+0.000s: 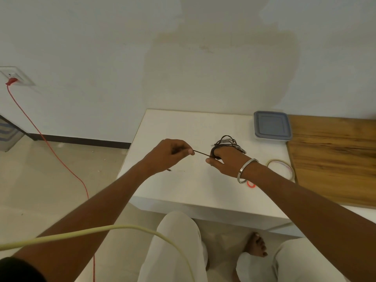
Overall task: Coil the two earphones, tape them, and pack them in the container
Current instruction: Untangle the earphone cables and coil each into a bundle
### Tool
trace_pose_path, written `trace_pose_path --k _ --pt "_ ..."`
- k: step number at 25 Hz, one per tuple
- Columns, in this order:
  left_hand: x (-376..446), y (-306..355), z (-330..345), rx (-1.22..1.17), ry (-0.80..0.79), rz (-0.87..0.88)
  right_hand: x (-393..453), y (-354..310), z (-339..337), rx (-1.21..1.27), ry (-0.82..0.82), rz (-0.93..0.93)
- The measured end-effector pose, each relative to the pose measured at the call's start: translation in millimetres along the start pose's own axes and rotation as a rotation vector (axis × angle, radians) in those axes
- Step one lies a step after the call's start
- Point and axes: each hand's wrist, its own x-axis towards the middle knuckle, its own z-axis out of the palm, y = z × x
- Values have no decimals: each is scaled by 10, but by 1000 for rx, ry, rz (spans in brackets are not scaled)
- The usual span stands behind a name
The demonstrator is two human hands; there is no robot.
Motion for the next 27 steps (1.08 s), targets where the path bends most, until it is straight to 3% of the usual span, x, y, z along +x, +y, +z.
trace_pose_path --k 7,10,14,19,24,27 --pt "35 58 -52 -2 66 -33 -50 -188 -28 279 -245 15" --pt "34 49 -67 -13 82 -31 -105 -376 -89 626 -365 28" --pt "26 -15 2 16 55 42 -103 -645 -159 1310 -480 45" --pt "38 10 157 -566 -12 -142 19 -779 -283 1742 -289 7" --pt "-3 -69 322 -163 -49 -68 90 -761 -419 1931 -29 82" --pt "-55 -31 436 -145 -120 -27 126 -745 -463 1920 113 116"
